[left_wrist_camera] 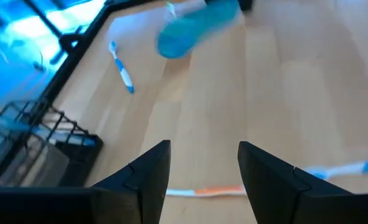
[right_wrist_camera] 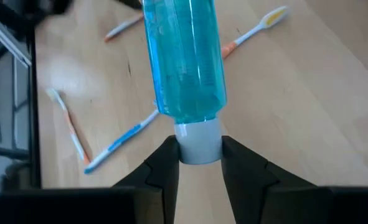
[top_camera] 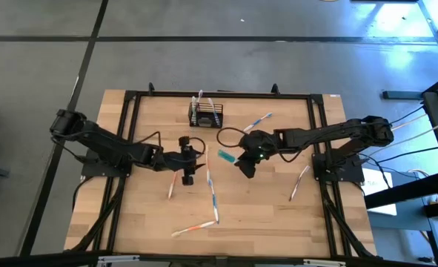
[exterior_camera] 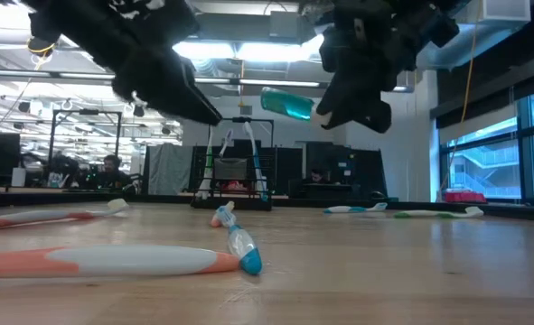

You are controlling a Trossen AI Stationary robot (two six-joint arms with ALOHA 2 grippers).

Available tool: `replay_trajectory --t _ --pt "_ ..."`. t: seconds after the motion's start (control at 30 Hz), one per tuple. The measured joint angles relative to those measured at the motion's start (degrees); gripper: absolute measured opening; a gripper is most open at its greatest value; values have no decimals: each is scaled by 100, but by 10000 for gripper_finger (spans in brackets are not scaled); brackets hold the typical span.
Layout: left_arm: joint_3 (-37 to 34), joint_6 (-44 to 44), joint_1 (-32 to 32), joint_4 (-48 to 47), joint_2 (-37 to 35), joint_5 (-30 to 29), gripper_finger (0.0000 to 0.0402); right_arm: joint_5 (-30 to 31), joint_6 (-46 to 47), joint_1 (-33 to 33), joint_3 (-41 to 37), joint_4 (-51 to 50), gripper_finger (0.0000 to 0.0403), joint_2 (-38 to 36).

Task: Pick & Place toothbrushing station
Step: Put the blue mouthwash bottle into the black wire organizer

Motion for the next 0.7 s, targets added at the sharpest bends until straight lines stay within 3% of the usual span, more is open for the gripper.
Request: replay_trajectory --t 0.23,0.53,0.7 --pt "0 1360 -70 643 544 -295 184 -188 348 28 0 -20 107 2" --pt "-2 3546 -412 2244 846 -433 184 -185 628 28 0 -72 107 4" --pt "-2 4093 -396 2684 852 -404 184 -183 689 28 0 -70 107 7"
